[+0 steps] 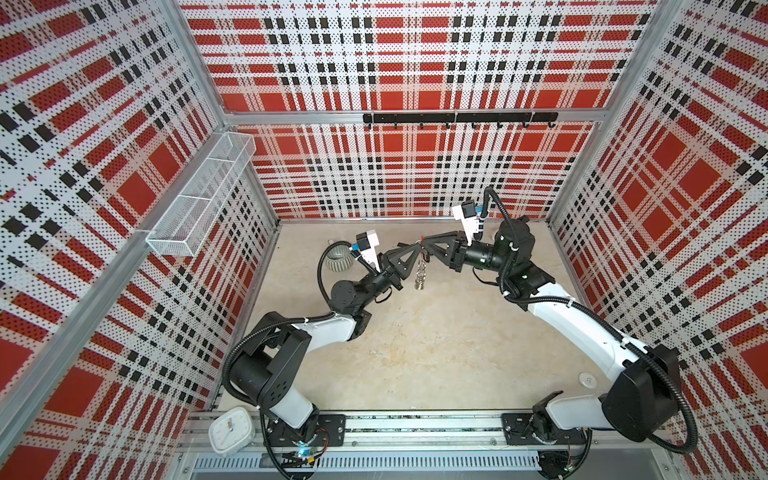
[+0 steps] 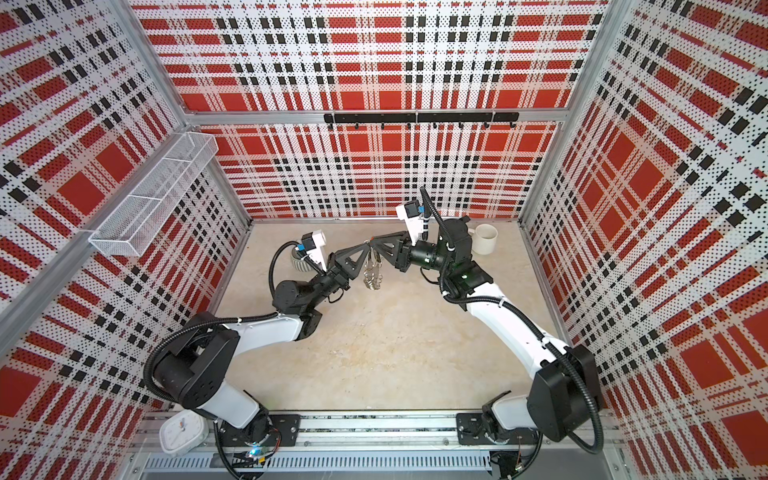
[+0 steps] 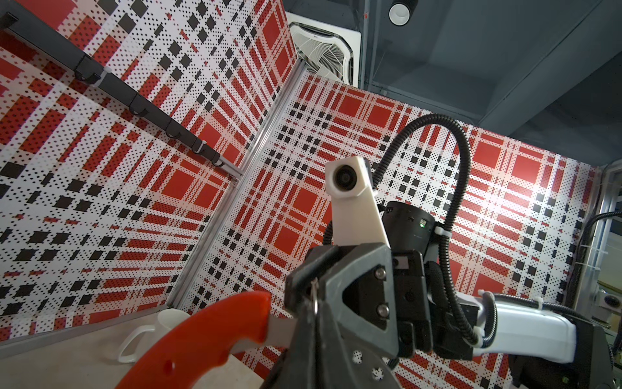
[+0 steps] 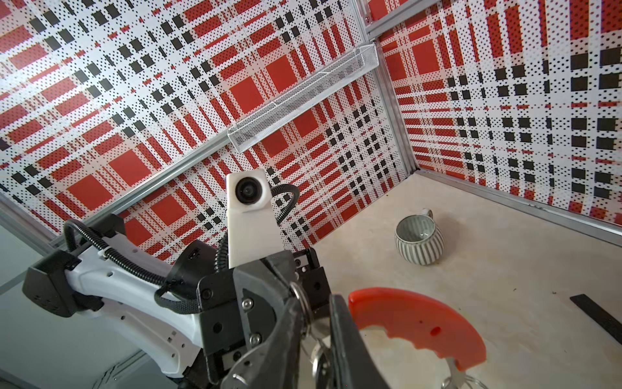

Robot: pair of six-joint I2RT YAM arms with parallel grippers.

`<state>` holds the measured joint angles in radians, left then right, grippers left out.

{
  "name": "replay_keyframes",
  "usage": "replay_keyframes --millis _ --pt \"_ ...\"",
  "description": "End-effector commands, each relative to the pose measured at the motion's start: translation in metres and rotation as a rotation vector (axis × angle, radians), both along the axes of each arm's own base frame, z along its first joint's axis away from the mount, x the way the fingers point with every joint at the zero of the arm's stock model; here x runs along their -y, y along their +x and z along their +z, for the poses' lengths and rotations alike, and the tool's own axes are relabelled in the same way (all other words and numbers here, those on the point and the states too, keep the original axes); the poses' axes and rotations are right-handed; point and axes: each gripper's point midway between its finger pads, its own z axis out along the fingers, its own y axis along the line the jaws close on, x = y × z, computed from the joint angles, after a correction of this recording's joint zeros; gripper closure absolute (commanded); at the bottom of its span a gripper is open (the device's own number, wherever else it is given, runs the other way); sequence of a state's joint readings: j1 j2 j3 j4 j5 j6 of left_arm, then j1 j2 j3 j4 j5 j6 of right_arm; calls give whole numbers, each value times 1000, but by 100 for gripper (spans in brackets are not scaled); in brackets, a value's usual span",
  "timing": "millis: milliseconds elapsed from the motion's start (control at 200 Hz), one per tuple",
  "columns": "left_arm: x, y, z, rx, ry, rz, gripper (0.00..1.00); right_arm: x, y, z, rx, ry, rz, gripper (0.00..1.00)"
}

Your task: Put the keys on the keyring

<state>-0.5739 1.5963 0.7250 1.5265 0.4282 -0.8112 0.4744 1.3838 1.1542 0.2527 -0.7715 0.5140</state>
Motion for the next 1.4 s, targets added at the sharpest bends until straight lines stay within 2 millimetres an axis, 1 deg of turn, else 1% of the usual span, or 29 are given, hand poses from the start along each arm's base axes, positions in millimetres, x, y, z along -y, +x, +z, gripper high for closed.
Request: replay_keyframes --millis 0,25,75,140,230,601,717,832,1007,1132,1218,1293,1398 --pt "-6 -18 26 105 -54 -11 100 1 1 12 39 13 0 80" --pt "-6 -18 26 107 -55 -11 100 1 1 11 39 10 -5 78" --pt "-7 -18 26 107 -55 -10 100 4 2 12 46 6 -24 71" --pt "-6 -18 26 106 -55 -11 100 5 3 14 54 1 -39 69" --pt "-6 -18 25 106 -53 -13 100 7 3 14 58 -4 -47 70" --pt "-4 -18 24 105 -50 -19 100 2 1 14 53 7 -5 83" --pt "-4 -18 24 103 -50 -19 100 0 1 13 50 6 4 90" --pt "-3 -17 22 99 -47 -20 100 0 1 11 50 4 6 100" --pt "-3 -15 20 94 -43 -19 100 3 1 10 65 -10 -19 100" --pt "-4 -13 17 88 -38 -16 95 4 3 7 70 -29 -37 100" --pt "-4 -12 15 84 -35 -13 84 5 5 8 79 -39 -49 100" --pt "-5 -11 13 87 -27 -7 78 8 9 7 92 -60 -76 100" --pt "-8 -9 7 86 3 18 74 11 18 3 120 -125 -126 100"
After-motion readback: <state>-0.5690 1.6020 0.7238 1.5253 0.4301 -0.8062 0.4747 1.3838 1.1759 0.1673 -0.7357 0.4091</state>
